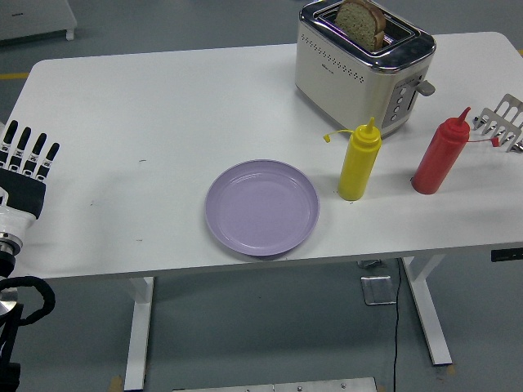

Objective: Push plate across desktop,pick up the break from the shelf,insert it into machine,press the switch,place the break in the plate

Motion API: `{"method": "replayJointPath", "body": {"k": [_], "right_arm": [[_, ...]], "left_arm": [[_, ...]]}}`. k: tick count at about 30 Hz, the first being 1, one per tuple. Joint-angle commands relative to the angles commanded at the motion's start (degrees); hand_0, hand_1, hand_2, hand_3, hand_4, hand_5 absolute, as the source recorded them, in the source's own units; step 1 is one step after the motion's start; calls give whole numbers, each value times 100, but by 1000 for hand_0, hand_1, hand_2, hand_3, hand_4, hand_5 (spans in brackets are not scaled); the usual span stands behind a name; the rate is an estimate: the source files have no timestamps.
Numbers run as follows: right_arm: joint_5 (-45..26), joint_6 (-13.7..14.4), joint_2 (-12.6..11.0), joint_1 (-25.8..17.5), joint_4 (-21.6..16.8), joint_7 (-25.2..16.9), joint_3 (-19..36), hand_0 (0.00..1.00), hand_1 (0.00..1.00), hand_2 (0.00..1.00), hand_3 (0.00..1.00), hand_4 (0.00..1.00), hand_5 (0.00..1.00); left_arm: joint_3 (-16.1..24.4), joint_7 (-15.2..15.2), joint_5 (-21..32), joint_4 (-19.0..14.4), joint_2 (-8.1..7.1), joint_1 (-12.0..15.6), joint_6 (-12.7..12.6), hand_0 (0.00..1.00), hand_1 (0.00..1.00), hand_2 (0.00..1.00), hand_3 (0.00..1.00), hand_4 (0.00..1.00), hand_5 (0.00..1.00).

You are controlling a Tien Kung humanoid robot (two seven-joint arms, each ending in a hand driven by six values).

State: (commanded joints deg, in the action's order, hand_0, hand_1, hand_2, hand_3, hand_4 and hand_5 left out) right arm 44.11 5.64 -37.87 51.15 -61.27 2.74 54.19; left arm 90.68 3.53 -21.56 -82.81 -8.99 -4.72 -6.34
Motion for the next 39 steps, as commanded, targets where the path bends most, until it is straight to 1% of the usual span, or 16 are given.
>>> {"method": "replayJointPath", "body": {"k": [1,5,6,7,12,13,18,19,24,25,27,30,31,36,37,39], "right_arm": [[223,1,56,106,51,58,-114,893,850,880,923,837,411],[1059,4,299,484,303,276,-526,893,850,880,923,837,411],[1177,-6,350,551,354,313,-594,893,850,880,923,837,411],[1368,-19,415,633,418,358,-681,871,836,867,905,840,416],[2247,-93,780,1019,766,549,-1027,871,836,867,905,840,416],[2402,-106,856,1091,836,578,-1094,844,808,823,888,587,520],[3026,-170,1180,1403,1167,751,-1418,844,808,823,888,587,520],[3116,-182,1233,1452,1224,776,-1469,812,780,792,867,834,419],[3380,-232,1557,1697,1556,884,-1683,812,780,792,867,834,419],[3405,-238,1612,1735,1611,902,-1710,795,761,763,860,830,427],[3447,-265,1745,1836,1763,966,-1784,795,761,763,860,830,427],[3481,-311,1890,1949,1946,1037,-1880,795,761,763,860,830,427],[3488,-328,1945,1988,2015,1058,-1919,774,743,741,845,825,428],[3578,-367,2209,2158,2338,1124,-2089,774,743,741,845,825,428],[3601,-361,2275,2194,2417,1128,-2127,743,721,719,827,820,426],[3641,-351,2360,2240,2521,1134,-2177,743,721,719,827,820,426]], "left_arm": [[-1,0,1,1,1,-3,0,819,875,944,836,609,998],[-15,-2,3,6,5,-12,-2,819,875,944,836,609,998],[-16,-2,3,7,6,-12,-2,819,875,944,836,609,998],[-17,-1,3,8,7,-11,-3,818,875,943,836,608,998],[-19,-3,0,15,5,-1,-7,818,875,943,836,608,998],[-17,-5,0,17,5,-1,-10,816,875,943,835,609,998],[-22,-11,-2,26,4,-4,-20,816,875,943,835,609,998],[-25,-12,-1,27,3,-6,-20,816,871,943,835,609,998],[-56,-18,0,34,5,-25,-25,816,871,943,835,609,998],[-61,-19,1,36,7,-27,-26,816,871,944,835,609,998],[-70,-22,2,40,9,-33,-30,816,871,944,835,609,998],[-73,-23,3,42,8,-37,-33,816,871,944,835,609,998],[-71,-23,3,42,7,-38,-34,815,872,944,837,609,998],[-62,-23,0,44,0,-38,-36,815,872,944,837,609,998],[-62,-23,0,45,0,-37,-36,815,873,944,837,608,998],[-64,-24,-1,46,0,-37,-37,815,873,944,837,608,998]]}}
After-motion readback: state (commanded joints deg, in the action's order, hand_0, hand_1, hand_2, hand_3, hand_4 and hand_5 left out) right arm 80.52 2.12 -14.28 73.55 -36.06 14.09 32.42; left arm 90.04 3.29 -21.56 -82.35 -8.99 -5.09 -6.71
